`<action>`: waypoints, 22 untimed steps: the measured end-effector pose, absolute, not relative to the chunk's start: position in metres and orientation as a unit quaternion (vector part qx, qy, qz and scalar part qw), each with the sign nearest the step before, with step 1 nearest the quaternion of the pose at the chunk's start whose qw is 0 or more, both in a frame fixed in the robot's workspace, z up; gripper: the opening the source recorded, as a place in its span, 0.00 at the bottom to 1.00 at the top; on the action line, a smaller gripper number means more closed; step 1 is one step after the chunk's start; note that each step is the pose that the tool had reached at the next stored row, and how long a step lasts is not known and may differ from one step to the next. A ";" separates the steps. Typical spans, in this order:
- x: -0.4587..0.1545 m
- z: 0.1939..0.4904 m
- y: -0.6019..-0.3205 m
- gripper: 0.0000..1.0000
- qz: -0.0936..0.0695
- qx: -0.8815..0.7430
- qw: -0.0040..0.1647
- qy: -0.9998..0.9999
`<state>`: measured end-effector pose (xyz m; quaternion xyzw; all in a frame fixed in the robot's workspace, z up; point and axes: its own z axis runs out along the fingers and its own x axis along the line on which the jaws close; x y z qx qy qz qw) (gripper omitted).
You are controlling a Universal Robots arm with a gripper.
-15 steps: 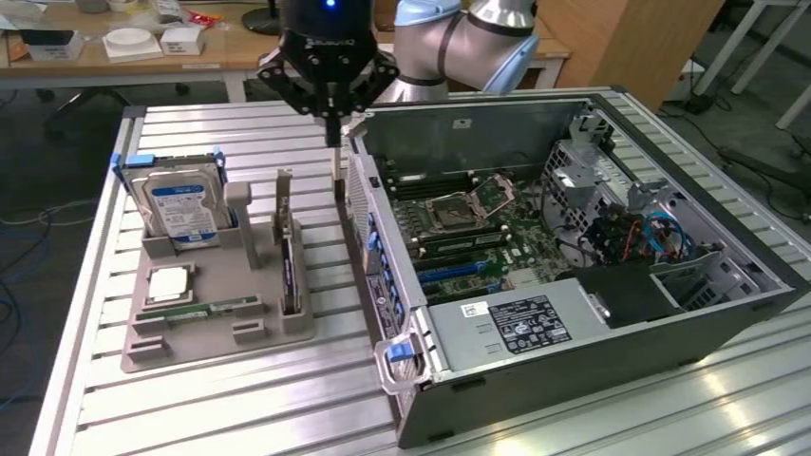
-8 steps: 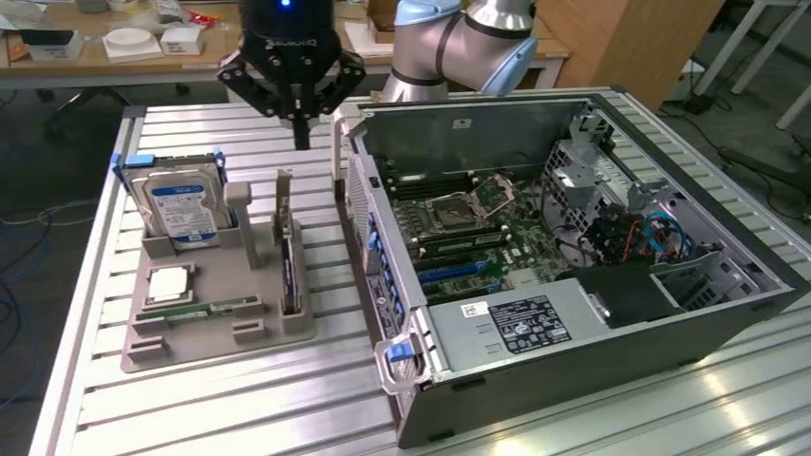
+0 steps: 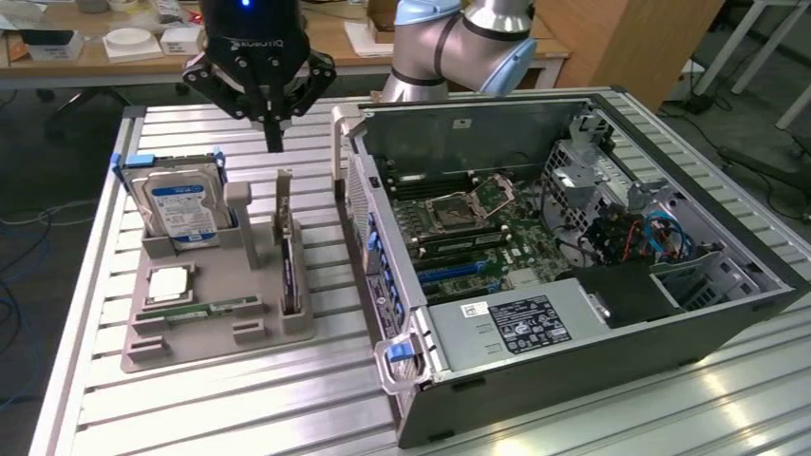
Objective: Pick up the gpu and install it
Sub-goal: 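Pick up the gpu and move the gpu toward the slot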
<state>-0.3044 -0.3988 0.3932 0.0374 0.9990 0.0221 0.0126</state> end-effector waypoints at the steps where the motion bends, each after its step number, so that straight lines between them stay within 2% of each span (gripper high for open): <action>1: -0.304 0.393 -0.399 0.10 0.022 0.037 0.013 0.999; 9: -0.304 0.393 -0.399 0.11 0.022 0.037 0.013 0.999; 10: -0.304 0.393 -0.399 0.16 0.022 0.037 0.013 0.999; 11: -0.304 0.393 -0.399 0.16 0.022 0.037 0.013 0.999; 14: -0.304 0.393 -0.399 0.35 0.022 0.037 0.013 0.999; 17: -0.304 0.393 -0.400 0.41 0.022 0.037 0.013 0.999; 18: -0.305 0.393 -0.400 0.47 0.022 0.036 0.013 0.999; 22: -0.306 0.393 -0.400 0.47 0.022 0.005 0.012 1.000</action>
